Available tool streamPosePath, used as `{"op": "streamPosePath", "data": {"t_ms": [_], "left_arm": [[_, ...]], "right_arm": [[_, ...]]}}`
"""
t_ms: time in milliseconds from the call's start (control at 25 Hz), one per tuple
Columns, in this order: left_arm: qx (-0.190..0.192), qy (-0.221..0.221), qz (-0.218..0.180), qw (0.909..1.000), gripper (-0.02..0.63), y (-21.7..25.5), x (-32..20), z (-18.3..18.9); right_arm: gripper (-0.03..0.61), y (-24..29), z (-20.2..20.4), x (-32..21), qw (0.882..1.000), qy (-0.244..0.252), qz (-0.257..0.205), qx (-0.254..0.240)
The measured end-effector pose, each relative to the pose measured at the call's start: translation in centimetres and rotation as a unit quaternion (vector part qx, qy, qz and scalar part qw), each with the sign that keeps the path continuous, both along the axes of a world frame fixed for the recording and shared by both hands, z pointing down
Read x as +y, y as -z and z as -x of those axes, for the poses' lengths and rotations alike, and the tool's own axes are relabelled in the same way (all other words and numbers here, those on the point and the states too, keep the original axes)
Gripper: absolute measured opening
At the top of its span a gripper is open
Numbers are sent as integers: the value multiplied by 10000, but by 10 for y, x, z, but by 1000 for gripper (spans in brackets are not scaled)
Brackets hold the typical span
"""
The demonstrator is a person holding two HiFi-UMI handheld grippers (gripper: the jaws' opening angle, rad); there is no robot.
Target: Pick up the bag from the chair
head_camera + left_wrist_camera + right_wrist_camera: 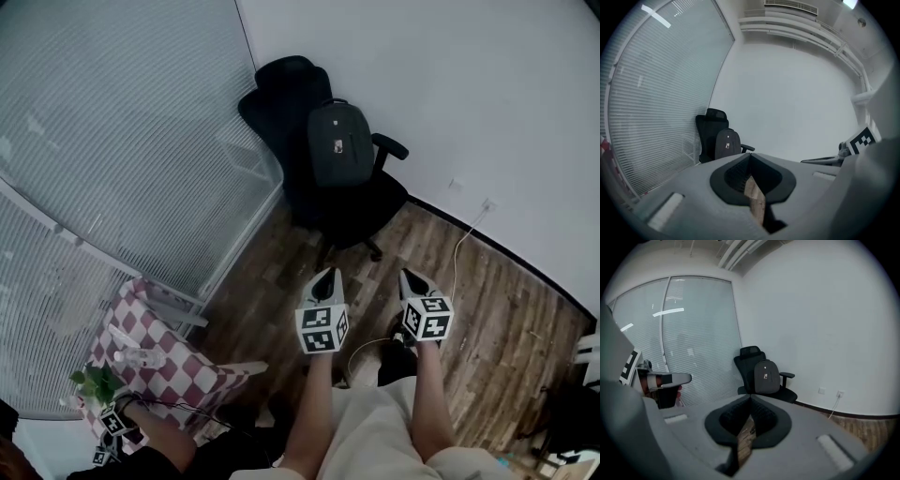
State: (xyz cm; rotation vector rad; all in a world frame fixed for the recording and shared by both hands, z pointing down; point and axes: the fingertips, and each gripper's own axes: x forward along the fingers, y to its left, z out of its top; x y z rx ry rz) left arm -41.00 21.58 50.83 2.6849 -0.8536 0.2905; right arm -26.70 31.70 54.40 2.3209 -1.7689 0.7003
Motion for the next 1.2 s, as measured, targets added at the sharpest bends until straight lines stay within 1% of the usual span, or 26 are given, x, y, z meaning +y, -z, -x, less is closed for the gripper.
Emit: {"op": "streamPosePath", "data": {"t_ms": [120,320,400,600,760,920,1080,1200], "left_arm": [[-22,99,2,9999,8,0,-13,-10],[-159,431,-87,9989,8,-2,-57,-26],[-214,530,-119,9983,8,-1,-76,-38],[-290,753,-185,9966,8,1,-120,-82],[-359,894,-160,9952,8,5,-147,-124],[-396,965,-212,9943,8,12,-168,-162],[-379,1112,-191,9929,8,14,-187,-191],[-477,1088,-164,9928,8,11,-193,-215]], "right_arm": [[0,2,-15,-18,9999,58,-87,-118],[0,-6,-38,-75,9985,472,-80,-271],[0,-8,-54,-98,9977,572,-88,-360],[0,-10,-97,-151,9952,836,-112,-495],[0,-4,-133,-185,9927,1070,-94,-549],[0,3,-173,-211,9917,1096,-170,-651],[0,3,-201,-230,9892,1238,-210,-751],[0,3,-227,-239,9879,1236,-264,-899]]}}
